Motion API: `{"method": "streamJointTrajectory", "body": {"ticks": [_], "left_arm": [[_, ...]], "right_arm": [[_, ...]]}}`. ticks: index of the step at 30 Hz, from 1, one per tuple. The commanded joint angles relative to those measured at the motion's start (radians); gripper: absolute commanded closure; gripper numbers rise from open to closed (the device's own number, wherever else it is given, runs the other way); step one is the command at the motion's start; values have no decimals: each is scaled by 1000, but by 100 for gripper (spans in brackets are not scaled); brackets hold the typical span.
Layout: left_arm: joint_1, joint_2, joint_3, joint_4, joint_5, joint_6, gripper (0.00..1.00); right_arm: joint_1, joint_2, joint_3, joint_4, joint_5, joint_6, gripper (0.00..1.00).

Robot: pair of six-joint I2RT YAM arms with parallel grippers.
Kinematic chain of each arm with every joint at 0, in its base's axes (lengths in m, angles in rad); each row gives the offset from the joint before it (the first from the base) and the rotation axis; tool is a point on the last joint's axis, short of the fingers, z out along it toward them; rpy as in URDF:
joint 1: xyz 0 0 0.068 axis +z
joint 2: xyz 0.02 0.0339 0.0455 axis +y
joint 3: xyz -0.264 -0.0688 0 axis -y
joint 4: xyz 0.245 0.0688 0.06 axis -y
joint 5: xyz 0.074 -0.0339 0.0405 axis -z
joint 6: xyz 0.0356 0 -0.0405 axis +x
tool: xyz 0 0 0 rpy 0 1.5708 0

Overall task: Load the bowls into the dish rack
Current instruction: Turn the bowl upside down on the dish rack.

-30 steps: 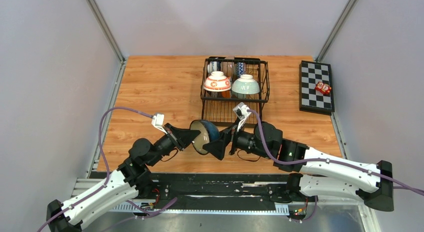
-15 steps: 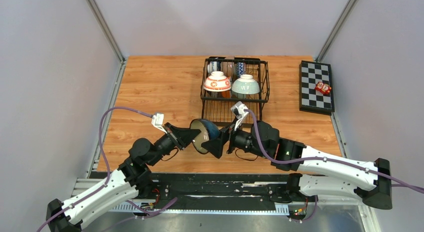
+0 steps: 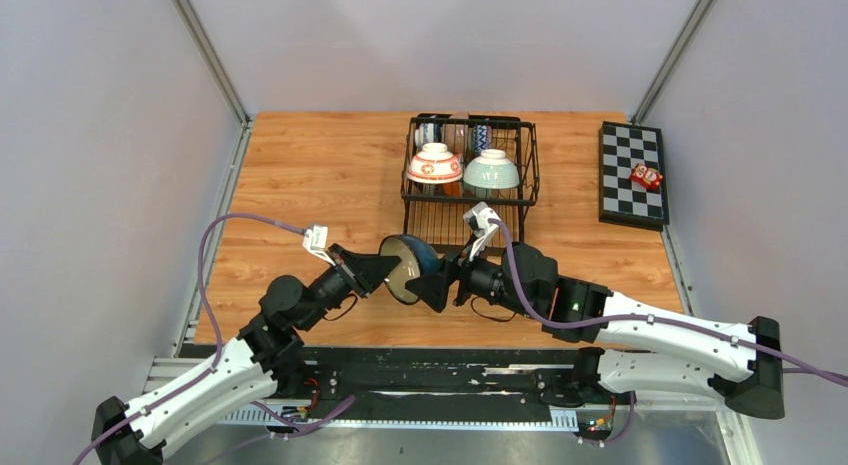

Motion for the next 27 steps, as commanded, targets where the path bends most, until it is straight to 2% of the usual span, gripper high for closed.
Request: {"method": "streamJointTrajectory", "body": {"ticks": [1, 3, 12, 22, 27], "left_arm": [[-5, 14, 36, 69, 46, -35, 100], [-4, 21, 44, 43, 42, -32, 98], [-5, 30, 76, -78, 39, -4, 59], [-5, 50, 77, -131, 63, 1, 44], [-5, 35, 89, -174, 43, 12, 31]], "right_arm": [[38, -4, 44, 109, -88, -8, 98], [37, -5, 45, 108, -84, -11, 98], [37, -36, 48, 70, -18, -24, 98], [38, -42, 62, 49, 29, -45, 98], [38, -47, 70, 21, 54, -65, 98]]}}
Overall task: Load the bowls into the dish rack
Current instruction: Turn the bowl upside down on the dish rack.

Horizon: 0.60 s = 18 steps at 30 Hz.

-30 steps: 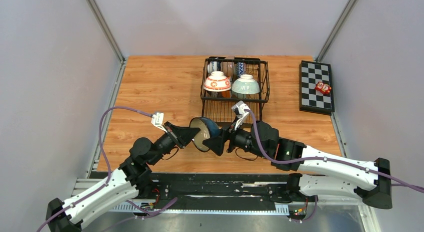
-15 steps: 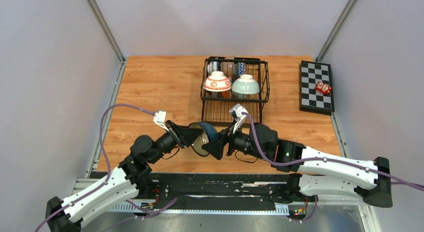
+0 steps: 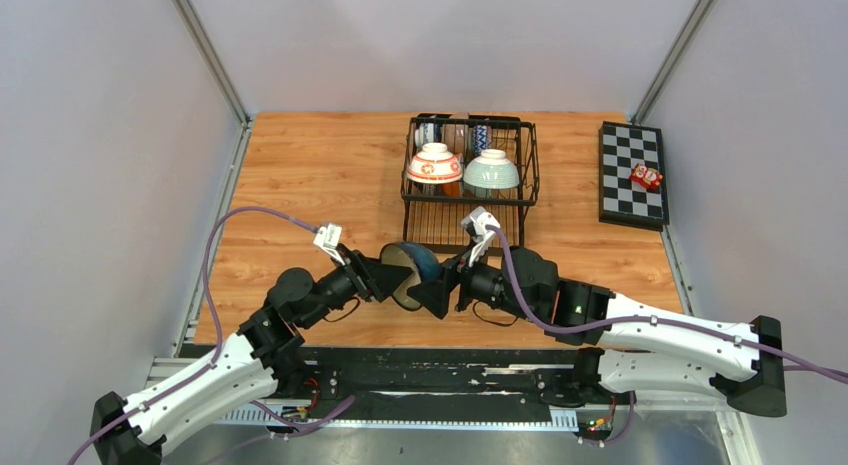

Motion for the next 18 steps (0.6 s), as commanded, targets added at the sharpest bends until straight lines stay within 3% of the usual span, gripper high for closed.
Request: {"method": "streamJointTrajectory", "body": {"ticks": [1, 10, 18], "left_arm": [[-3, -16, 34, -48, -11, 19, 28], [-3, -46, 104, -198, -89, 73, 7], [-2, -48, 170, -351, -177, 111, 6]], "right_arm": [[12, -36, 66, 59, 45, -33, 98], [12, -39, 73, 5, 119, -105, 98], [11, -32, 49, 5, 230, -193, 98]]}}
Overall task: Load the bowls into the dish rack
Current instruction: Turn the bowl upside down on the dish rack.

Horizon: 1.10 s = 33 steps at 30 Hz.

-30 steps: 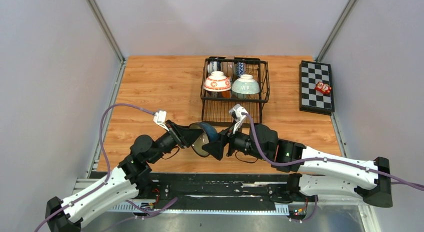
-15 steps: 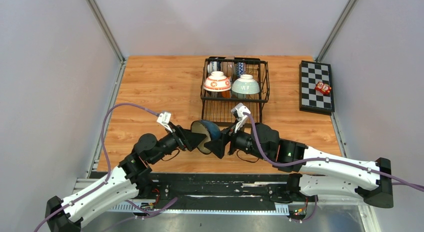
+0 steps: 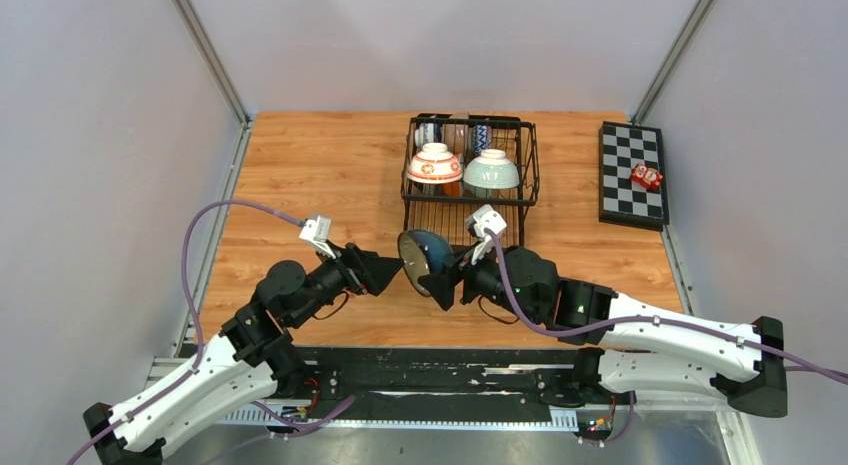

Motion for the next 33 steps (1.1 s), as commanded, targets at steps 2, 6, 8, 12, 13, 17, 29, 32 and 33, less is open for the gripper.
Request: {"method": "streamJointTrajectory", "body": {"ticks": [2, 6, 8, 12, 13, 17, 29, 32, 33], "left_arm": [[-3, -13, 35, -130, -88, 43, 6], [-3, -26, 41, -157, -99, 54, 6], [-3, -34, 47, -173, -104, 59, 6], [-3, -56, 75, -239, -125, 79, 6], [-3, -61, 85, -256, -130, 87, 6], [-3, -84, 123, -333, -164, 120, 6], [-3, -124, 199, -450, -173, 207, 5], [-3, -128, 215, -477, -169, 230, 5], [-3, -132, 217, -482, -172, 238, 6]], "right_arm": [[11, -15, 39, 71, 101, -92, 98], [9, 14, 55, 58, 121, -136, 98], [8, 32, 68, 45, 135, -167, 98], [5, 72, 105, -22, 156, -238, 98], [4, 79, 108, -30, 161, -265, 98], [-1, 118, 122, -60, 197, -346, 98], [-3, 275, 210, -150, 301, -647, 98], [-4, 319, 226, -153, 338, -718, 98], [-3, 335, 230, -152, 349, -740, 98]]}}
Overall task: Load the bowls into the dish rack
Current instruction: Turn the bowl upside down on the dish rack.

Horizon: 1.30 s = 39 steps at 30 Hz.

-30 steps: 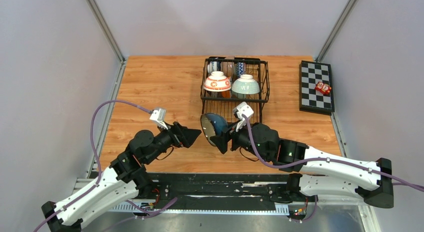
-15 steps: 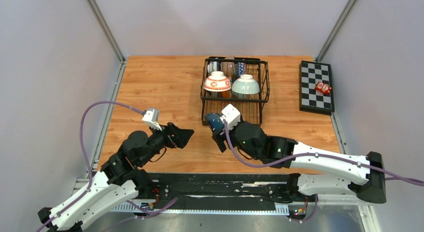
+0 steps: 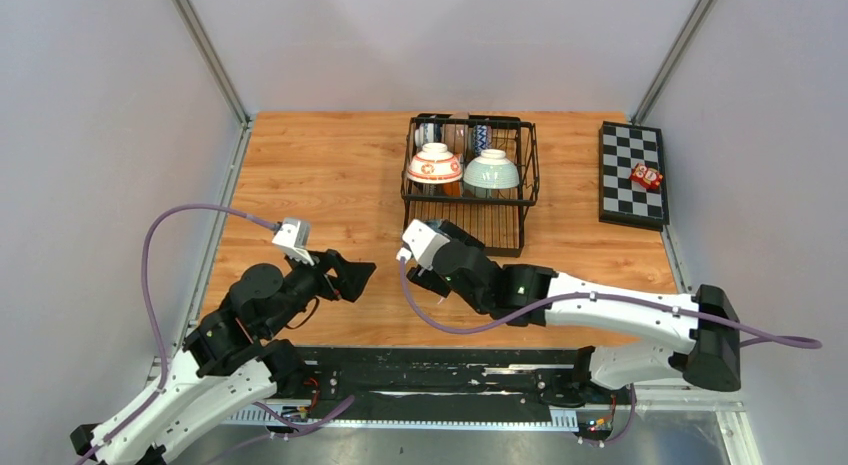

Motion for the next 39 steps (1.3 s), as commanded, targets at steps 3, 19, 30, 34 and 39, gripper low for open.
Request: {"method": "streamJointTrajectory", "body": {"ticks": [3, 19, 30, 34, 39], "left_arm": [[-3, -35, 36, -72, -22, 77, 5], [-3, -36, 170, -250, -37, 193, 5], [-3, -118, 140, -238, -43, 219, 3], [-3, -123, 136, -236, -41, 219, 3], [-3, -124, 135, -234, -42, 220, 2]], "right_arm": [[-3, 83, 71, 39, 152, -229, 98], [-13, 372, 160, 60, 293, -529, 98], [-51, 462, 226, -45, 240, -526, 98], [-65, 478, 234, -93, 220, -496, 97], [-87, 470, 213, -105, 213, -475, 97]]}}
